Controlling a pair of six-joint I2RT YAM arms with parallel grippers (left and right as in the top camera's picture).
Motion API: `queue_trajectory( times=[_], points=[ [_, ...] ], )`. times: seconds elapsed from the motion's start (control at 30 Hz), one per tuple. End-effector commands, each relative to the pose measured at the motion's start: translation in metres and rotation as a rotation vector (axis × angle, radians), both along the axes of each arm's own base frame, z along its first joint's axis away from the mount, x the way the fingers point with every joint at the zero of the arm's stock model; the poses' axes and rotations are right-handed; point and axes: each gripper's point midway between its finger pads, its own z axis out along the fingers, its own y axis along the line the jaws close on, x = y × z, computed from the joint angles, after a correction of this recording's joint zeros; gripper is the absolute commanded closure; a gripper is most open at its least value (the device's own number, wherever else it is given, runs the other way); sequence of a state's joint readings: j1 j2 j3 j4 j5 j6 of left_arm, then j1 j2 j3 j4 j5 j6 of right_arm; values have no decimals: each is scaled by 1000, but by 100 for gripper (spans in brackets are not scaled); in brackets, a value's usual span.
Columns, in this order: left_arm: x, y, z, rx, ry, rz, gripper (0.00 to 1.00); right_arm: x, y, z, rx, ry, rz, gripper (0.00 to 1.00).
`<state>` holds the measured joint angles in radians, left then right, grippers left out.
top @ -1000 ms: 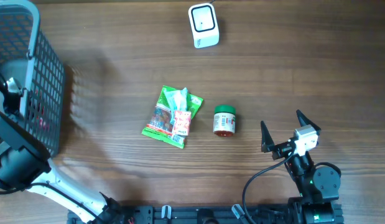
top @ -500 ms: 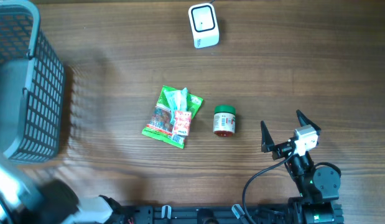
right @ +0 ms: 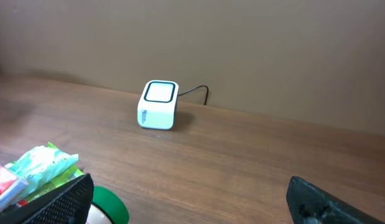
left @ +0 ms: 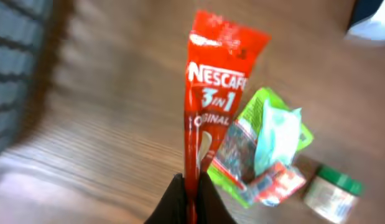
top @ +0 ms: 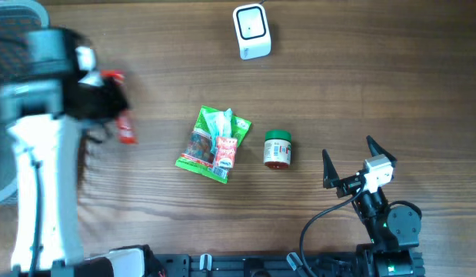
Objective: Scan the item barcode
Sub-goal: 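Grasp the red Nescafe sachet in the basket and place it by the packets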
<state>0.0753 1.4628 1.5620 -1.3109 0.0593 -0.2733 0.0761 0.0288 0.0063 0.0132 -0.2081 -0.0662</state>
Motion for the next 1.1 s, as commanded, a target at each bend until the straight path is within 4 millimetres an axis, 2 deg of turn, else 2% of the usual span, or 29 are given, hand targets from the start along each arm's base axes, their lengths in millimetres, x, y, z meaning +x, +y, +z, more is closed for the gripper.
queue_trajectory(
  times=[0.0, 0.03, 0.1, 0.23, 0.37, 0.57, 0.87, 1.07],
  points=[
    [-3, -33, -74, 97, 113, -33, 96, 0, 0, 1, -5, -7, 0, 0],
    [-4, -39, -94, 144, 139, -46, 96, 0, 0, 1, -5, -7, 0, 0],
    [-6, -48, -122, 213, 181, -92, 96, 0, 0, 1, -5, -7, 0, 0],
    [-7, -56, -155, 391, 249, -148, 96, 0, 0, 1, -5, -6, 0, 0],
    [0, -85, -180, 401, 244, -217, 96, 0, 0, 1, -5, -7, 0, 0],
    [8, -108, -186, 345, 202, -243, 96, 0, 0, 1, -5, -7, 0, 0],
    [8, -131, -200, 219, 221, -272, 96, 0, 0, 1, -5, -6, 0, 0],
    [9, -135, -201, 198, 215, -276, 87, 0, 0, 1, -5, -7, 0, 0]
  ],
)
